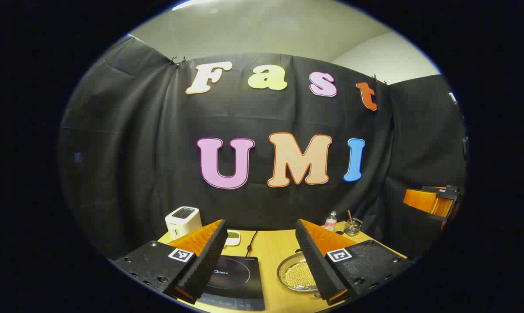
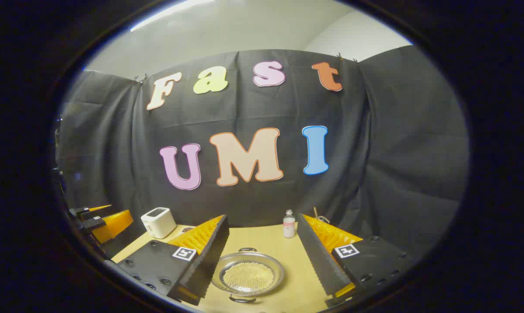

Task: First push the handle of the pot to place it horizontally, then grasp the pot with both hands and set it on the induction cooktop.

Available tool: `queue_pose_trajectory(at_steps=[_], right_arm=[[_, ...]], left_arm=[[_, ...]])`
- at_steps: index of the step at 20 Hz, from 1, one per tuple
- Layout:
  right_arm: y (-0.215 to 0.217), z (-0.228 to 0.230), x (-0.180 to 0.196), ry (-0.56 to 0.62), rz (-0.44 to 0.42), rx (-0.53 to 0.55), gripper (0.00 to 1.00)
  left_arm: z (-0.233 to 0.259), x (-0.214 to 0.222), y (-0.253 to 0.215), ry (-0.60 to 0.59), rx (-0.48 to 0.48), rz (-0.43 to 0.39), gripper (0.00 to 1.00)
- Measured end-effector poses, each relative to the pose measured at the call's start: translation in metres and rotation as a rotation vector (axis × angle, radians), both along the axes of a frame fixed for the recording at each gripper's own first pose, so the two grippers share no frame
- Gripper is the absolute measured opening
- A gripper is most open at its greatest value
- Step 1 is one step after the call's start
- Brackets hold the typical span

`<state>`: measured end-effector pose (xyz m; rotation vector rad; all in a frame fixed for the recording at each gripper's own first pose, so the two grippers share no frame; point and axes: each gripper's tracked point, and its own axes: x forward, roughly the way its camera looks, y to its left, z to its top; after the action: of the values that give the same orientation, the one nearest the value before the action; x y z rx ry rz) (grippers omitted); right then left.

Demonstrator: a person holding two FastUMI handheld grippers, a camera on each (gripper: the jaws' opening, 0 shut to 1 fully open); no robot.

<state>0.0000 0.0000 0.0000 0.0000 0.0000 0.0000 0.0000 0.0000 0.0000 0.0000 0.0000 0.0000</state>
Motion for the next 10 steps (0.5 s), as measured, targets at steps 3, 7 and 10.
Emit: queue_pose_trajectory(at_steps=[3, 7, 10], right_arm=[[-0.014, -0.001, -0.003, 0.0, -0.004, 0.014, 0.92], [-0.026, -0.014, -0.003, 0.023, -0.017, 0.014, 0.92], [-0.026, -0.015, -0.004, 0.025, -0.007, 0.002, 0.93]], left_arm=[[-0.002, -0.003, -0.008, 0.005, -0.003, 0.007, 0.92], [-0.006, -0.009, -0.013, 0.023, -0.02, 0.02, 0.92], [-0.006, -0.017, -0.013, 0.029, -0.002, 0.028, 0.95]])
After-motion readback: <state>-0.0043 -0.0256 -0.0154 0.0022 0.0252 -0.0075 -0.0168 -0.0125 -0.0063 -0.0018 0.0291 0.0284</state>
